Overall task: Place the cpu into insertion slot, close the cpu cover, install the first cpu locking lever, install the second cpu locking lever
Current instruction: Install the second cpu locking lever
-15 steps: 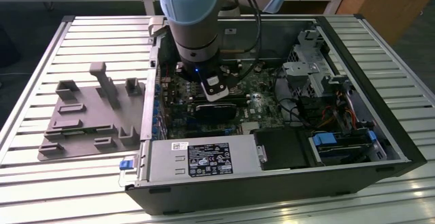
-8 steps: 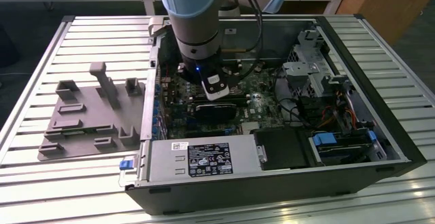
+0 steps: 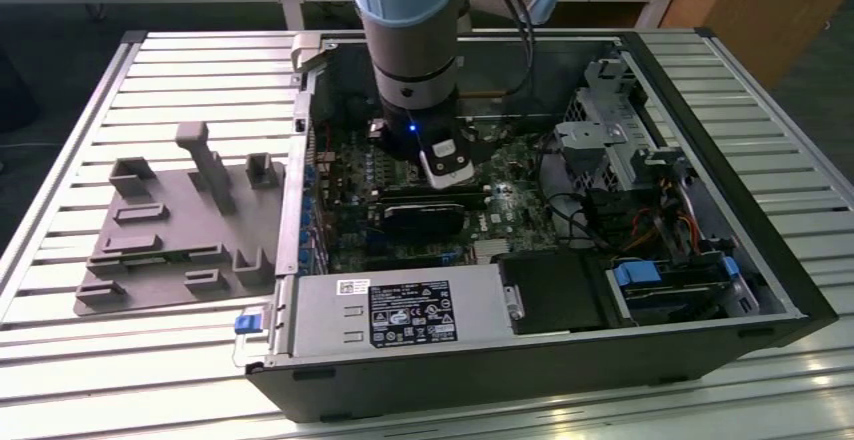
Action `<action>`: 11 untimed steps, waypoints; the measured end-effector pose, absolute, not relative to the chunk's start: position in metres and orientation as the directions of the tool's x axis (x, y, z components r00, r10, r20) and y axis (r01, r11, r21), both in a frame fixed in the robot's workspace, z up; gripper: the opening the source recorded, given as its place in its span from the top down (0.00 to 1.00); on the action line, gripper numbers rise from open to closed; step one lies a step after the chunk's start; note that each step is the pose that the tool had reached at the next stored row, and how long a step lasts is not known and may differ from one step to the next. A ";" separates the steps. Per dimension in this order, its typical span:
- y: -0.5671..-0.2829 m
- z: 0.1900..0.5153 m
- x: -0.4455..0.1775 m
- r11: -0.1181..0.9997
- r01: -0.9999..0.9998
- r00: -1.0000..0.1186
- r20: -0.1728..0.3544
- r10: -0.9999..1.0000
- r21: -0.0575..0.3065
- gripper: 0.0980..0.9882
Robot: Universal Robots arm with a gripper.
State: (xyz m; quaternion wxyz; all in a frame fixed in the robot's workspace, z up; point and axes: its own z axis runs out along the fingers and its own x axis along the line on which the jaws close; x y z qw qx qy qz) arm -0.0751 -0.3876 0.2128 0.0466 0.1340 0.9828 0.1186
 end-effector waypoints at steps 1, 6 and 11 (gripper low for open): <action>-0.385 0.213 -0.074 0.936 0.252 -0.960 -0.060 0.274 0.245 0.99; -0.373 0.213 -0.069 0.939 0.252 -0.960 -0.064 0.273 0.232 0.99; -0.367 0.213 -0.062 0.944 0.252 -0.960 -0.070 0.272 0.210 0.99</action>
